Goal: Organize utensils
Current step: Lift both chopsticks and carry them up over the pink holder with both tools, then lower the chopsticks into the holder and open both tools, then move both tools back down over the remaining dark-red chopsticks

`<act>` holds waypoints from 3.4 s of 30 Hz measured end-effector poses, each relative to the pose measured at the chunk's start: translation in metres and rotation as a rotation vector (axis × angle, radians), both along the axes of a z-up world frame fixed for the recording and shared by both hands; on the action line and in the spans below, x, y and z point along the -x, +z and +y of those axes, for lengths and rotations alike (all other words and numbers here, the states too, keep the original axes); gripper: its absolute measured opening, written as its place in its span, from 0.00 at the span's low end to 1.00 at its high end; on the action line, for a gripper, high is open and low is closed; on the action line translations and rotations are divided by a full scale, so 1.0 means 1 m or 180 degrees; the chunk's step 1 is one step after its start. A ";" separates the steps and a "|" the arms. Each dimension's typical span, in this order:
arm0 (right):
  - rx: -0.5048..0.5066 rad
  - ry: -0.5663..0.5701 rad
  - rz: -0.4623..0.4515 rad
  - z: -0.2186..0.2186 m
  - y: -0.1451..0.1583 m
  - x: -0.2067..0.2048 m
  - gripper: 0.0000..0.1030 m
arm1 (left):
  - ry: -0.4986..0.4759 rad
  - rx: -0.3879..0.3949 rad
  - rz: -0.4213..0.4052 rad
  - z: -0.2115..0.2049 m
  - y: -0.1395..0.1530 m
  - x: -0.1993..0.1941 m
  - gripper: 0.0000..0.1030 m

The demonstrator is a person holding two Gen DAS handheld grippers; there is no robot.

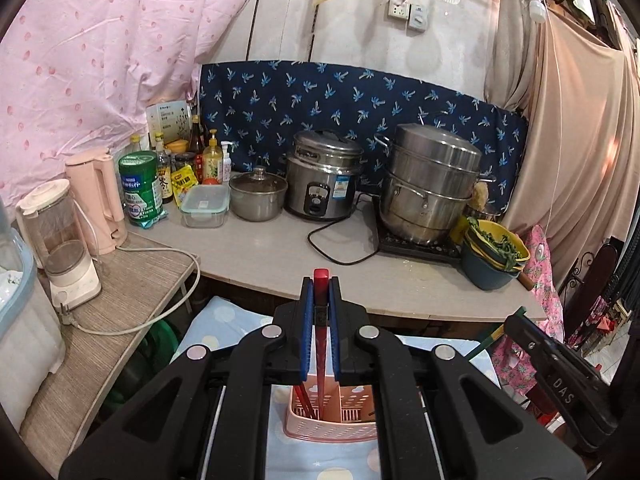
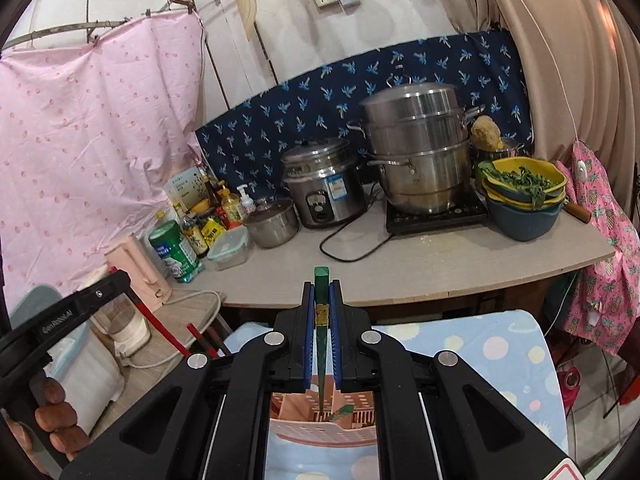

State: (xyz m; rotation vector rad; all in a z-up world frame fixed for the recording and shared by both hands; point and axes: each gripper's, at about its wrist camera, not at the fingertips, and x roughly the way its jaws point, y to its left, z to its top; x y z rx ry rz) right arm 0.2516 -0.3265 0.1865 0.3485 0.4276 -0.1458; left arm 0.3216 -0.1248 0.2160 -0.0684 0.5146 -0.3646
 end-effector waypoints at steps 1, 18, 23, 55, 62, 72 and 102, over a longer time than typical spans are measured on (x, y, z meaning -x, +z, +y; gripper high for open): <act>-0.0004 -0.0004 0.0032 -0.001 -0.005 -0.003 0.08 | -0.0003 -0.0009 0.0018 -0.001 -0.003 -0.002 0.07; 0.0013 -0.0032 0.0191 -0.003 -0.034 -0.018 0.23 | 0.0036 -0.0139 0.0201 -0.008 -0.041 -0.013 0.26; 0.0022 -0.0032 0.0139 -0.002 -0.028 -0.009 0.25 | 0.0059 -0.0184 0.0173 -0.006 -0.042 -0.006 0.33; 0.0125 0.0167 0.0186 0.055 -0.044 0.113 0.26 | 0.0029 -0.0448 0.0218 0.025 -0.068 0.099 0.35; 0.0135 0.0195 0.0341 0.066 -0.068 0.148 0.26 | -0.0014 -0.0540 0.0363 0.039 -0.096 0.128 0.36; 0.0028 0.0267 0.0725 0.081 -0.121 0.193 0.26 | -0.0081 -0.0638 0.0670 0.056 -0.143 0.166 0.36; -0.0043 0.0480 0.1629 0.133 -0.257 0.235 0.26 | -0.0315 -0.0950 0.1465 0.073 -0.263 0.236 0.36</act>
